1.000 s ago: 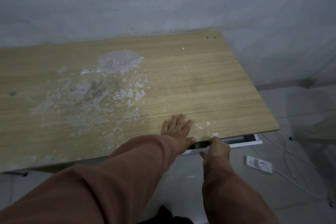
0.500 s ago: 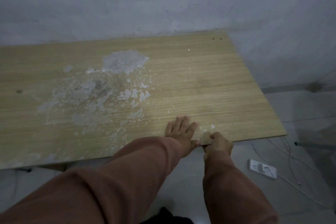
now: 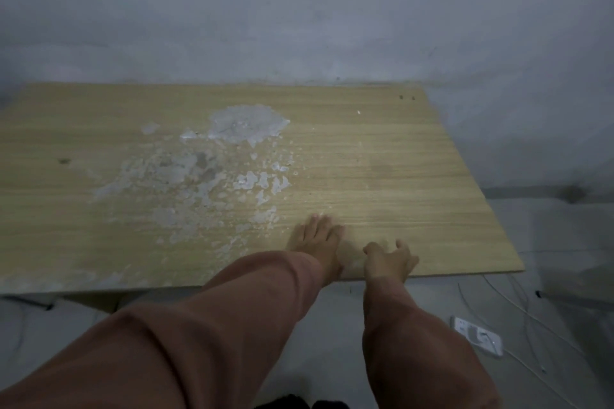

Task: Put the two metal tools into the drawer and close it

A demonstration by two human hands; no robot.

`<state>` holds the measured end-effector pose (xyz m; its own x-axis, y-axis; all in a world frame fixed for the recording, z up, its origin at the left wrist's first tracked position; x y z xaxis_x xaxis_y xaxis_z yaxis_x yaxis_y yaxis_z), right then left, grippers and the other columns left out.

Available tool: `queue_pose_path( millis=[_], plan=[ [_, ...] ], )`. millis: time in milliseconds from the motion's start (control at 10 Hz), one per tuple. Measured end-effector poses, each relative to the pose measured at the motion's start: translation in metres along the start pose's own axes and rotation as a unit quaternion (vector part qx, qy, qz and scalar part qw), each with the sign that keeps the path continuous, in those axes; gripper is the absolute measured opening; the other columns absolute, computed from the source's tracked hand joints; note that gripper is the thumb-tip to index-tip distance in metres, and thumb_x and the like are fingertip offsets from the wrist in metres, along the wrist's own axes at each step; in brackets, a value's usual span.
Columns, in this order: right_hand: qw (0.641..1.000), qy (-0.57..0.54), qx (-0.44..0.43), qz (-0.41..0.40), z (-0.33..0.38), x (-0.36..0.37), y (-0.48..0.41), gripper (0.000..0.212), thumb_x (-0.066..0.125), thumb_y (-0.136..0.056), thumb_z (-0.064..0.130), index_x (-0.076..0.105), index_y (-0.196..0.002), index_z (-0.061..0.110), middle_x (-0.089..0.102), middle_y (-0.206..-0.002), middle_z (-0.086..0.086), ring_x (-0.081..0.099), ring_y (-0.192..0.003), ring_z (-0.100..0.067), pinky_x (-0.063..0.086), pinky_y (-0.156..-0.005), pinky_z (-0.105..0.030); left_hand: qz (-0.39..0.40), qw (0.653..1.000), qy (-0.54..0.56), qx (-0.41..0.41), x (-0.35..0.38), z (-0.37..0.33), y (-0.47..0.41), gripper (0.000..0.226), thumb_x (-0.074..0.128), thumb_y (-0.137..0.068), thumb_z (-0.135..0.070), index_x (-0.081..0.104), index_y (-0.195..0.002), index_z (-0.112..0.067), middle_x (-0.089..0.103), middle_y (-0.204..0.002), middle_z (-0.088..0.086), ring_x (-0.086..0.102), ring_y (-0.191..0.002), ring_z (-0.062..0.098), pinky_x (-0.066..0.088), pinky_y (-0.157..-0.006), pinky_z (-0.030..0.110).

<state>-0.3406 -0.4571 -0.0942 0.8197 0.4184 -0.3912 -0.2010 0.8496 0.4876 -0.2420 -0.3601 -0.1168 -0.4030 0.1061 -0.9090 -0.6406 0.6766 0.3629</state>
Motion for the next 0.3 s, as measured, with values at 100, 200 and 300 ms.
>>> queue_pose_path(
  millis=[100, 200, 300],
  plan=[
    [0.991, 0.049, -0.079, 0.093, 0.028, 0.026, 0.019, 0.067, 0.059, -0.079, 0.01, 0.034, -0.141, 0.008, 0.026, -0.153, -0.013, 0.033, -0.137, -0.029, 0.032, -0.112, -0.037, 0.003, 0.999, 0.02, -0.034, -0.018, 0.021, 0.007, 0.075, 0.045, -0.087, -0.033, 0.004, -0.149, -0.029, -0.006, -0.162, 0.001, -0.013, -0.147, 0.026, -0.006, -0.119, 0.046],
    [0.973, 0.087, -0.152, 0.152, 0.055, 0.053, 0.043, 0.062, 0.055, -0.084, 0.014, 0.032, -0.142, 0.013, 0.031, -0.153, -0.009, 0.034, -0.137, -0.024, 0.03, -0.11, -0.031, -0.03, 0.998, 0.022, -0.052, -0.044, 0.051, 0.015, 0.071, 0.043, -0.09, -0.036, 0.005, -0.149, -0.028, -0.006, -0.162, 0.001, -0.014, -0.147, 0.026, -0.007, -0.118, 0.044],
    [0.949, 0.123, -0.221, 0.188, 0.08, 0.077, 0.069, 0.064, 0.054, -0.083, 0.011, 0.032, -0.142, 0.015, 0.032, -0.152, -0.008, 0.031, -0.14, -0.023, 0.027, -0.113, -0.03, -0.071, 0.995, 0.029, -0.067, -0.073, 0.082, 0.025, 0.071, 0.043, -0.089, -0.044, 0.008, -0.149, -0.028, -0.006, -0.162, 0.001, -0.013, -0.147, 0.025, -0.006, -0.119, 0.043]
  ],
)
Point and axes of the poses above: each hand's wrist, its own y-axis away from the middle knuckle, its own x-axis out of the palm, z = x × y, the point moved 5 cm from there along -y, towards the middle knuckle
